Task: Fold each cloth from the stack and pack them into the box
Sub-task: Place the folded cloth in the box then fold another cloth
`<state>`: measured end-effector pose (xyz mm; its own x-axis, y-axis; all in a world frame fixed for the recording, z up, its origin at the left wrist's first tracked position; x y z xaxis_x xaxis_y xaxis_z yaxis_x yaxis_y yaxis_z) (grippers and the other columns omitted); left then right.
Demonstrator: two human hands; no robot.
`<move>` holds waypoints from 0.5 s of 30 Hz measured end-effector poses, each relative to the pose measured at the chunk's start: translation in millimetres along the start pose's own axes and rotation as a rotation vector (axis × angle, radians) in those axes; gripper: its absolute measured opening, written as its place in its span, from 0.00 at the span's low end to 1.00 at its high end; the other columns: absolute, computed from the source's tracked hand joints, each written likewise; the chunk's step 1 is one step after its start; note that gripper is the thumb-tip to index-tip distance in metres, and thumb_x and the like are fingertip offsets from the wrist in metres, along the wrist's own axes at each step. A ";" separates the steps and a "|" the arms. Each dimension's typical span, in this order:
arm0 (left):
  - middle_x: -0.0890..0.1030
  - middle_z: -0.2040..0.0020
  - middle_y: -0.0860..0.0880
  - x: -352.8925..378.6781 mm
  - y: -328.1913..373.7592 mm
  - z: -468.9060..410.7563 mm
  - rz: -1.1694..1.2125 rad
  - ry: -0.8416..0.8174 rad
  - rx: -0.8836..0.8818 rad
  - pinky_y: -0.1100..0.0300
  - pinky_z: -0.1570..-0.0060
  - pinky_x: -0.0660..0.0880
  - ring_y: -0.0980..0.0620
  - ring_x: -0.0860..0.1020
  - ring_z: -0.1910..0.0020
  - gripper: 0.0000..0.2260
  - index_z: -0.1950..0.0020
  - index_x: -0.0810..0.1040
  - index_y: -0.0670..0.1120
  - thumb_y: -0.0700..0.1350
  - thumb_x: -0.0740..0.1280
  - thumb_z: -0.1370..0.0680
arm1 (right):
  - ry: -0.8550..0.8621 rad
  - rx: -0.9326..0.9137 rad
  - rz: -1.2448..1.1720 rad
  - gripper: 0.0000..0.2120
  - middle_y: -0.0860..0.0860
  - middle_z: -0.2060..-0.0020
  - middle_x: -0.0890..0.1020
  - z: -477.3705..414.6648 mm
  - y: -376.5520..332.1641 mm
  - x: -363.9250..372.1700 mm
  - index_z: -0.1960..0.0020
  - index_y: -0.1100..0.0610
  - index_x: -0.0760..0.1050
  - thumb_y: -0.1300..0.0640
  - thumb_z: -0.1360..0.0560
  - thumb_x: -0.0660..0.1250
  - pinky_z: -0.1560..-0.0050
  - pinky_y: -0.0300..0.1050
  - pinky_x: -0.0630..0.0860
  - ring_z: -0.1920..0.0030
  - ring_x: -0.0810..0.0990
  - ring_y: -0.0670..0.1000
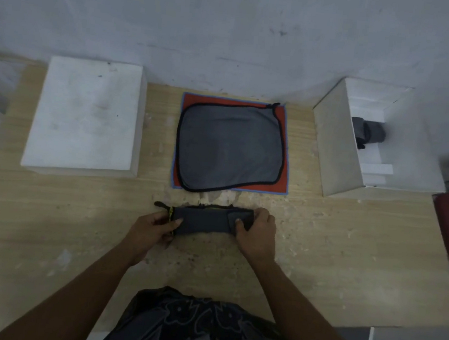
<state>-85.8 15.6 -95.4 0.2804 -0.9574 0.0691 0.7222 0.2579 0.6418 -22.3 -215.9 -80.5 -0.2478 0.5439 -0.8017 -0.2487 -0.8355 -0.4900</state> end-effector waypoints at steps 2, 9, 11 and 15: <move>0.84 0.47 0.48 -1.0 -0.2 -0.4 -0.002 -0.005 -0.003 0.50 0.45 0.79 0.47 0.81 0.48 0.10 0.44 0.81 0.44 0.41 0.71 0.26 | -0.068 0.079 0.010 0.23 0.59 0.42 0.73 -2.4 -1.2 1.3 0.37 0.61 0.66 0.50 0.26 0.67 0.47 0.51 0.75 0.42 0.74 0.59; 0.84 0.48 0.46 -4.6 0.0 0.2 0.002 -0.027 0.006 0.61 0.56 0.80 0.49 0.82 0.51 0.13 0.43 0.81 0.42 0.41 0.72 0.27 | -0.089 0.061 -0.021 0.16 0.61 0.49 0.79 -16.7 -15.5 -7.2 0.44 0.64 0.73 0.55 0.27 0.68 0.59 0.43 0.73 0.52 0.79 0.58; 0.84 0.49 0.44 -2.7 1.6 3.2 -0.003 -0.030 0.005 0.58 0.57 0.79 0.47 0.81 0.53 0.12 0.44 0.81 0.40 0.41 0.72 0.27 | -0.073 0.040 -0.005 0.15 0.60 0.50 0.77 -16.3 -21.9 -5.3 0.47 0.62 0.71 0.54 0.27 0.68 0.61 0.43 0.71 0.57 0.76 0.55; 0.81 0.49 0.37 -2.6 3.1 5.6 -0.005 -0.012 -0.008 0.45 0.49 0.77 0.42 0.78 0.54 0.10 0.47 0.81 0.39 0.40 0.72 0.27 | -0.074 -0.059 0.036 0.14 0.57 0.51 0.74 -8.9 -39.8 3.9 0.48 0.60 0.68 0.54 0.27 0.68 0.61 0.45 0.67 0.56 0.73 0.53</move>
<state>-87.9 18.2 -89.4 0.2691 -0.9602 0.0748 0.7285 0.2537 0.6363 -5.1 -181.2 -67.2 -0.3250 0.5155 -0.7929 -0.1835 -0.8568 -0.4819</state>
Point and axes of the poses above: each hand's wrist, its own z-axis away from the middle knuckle, its own x-axis out of the palm, y = z × x, the point moved 1 cm from there along -z, towards the middle knuckle
